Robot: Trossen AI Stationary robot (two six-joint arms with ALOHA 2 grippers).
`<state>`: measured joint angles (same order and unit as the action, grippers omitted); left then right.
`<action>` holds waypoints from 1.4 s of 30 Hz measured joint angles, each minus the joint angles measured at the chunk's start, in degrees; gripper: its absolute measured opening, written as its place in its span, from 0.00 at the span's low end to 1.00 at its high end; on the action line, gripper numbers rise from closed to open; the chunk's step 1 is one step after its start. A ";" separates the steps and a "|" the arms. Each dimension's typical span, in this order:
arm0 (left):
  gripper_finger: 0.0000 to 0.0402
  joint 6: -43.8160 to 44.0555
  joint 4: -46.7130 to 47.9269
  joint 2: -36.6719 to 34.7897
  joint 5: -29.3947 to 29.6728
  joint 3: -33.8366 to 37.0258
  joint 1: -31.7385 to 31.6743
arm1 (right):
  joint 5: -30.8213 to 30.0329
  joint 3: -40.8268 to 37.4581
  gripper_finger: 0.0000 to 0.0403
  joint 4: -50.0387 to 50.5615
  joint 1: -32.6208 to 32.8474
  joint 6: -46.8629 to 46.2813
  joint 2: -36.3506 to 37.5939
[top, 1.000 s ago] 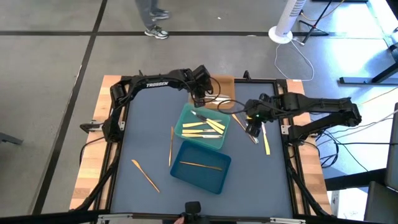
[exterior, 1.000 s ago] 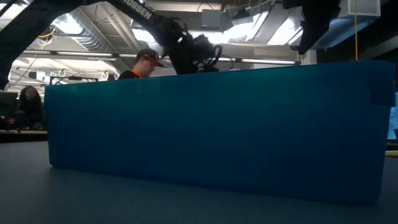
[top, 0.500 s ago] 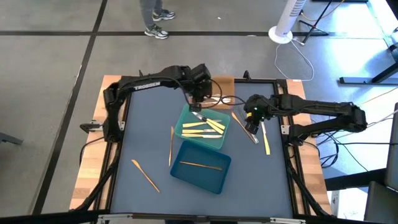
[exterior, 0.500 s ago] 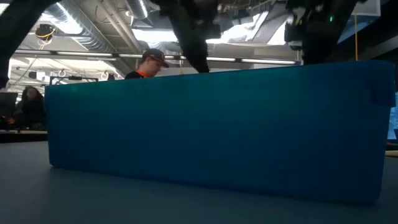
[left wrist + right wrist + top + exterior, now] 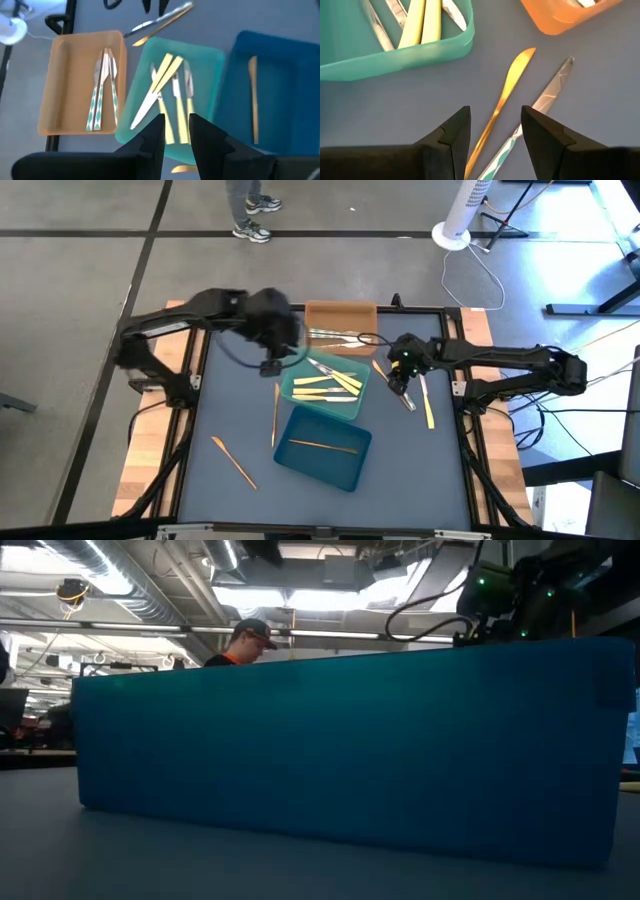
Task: Sort silverware by color (type)
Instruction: Put the golden knife into the blue bin
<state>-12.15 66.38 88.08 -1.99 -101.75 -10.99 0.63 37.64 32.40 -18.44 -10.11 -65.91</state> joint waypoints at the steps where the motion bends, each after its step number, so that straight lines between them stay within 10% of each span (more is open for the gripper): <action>1: 0.20 1.10 -0.98 -2.28 0.55 2.08 0.79 | -0.01 -0.62 0.41 -0.84 0.00 -0.02 0.00; 20: 0.20 15.07 -38.42 -35.78 10.31 51.99 11.49 | 0.62 -8.30 0.41 -5.62 0.09 -3.63 0.00; 30: 0.20 15.80 -44.76 -35.92 10.35 58.14 11.60 | 5.53 -11.92 0.41 -12.07 0.46 -3.80 0.00; 42: 0.20 16.30 -45.99 -35.92 10.31 58.14 11.57 | -4.73 -11.92 0.41 -11.08 8.71 -5.53 0.00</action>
<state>4.14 20.39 52.16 8.32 -43.62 0.58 -4.10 25.71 21.32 -9.73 -15.64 -65.91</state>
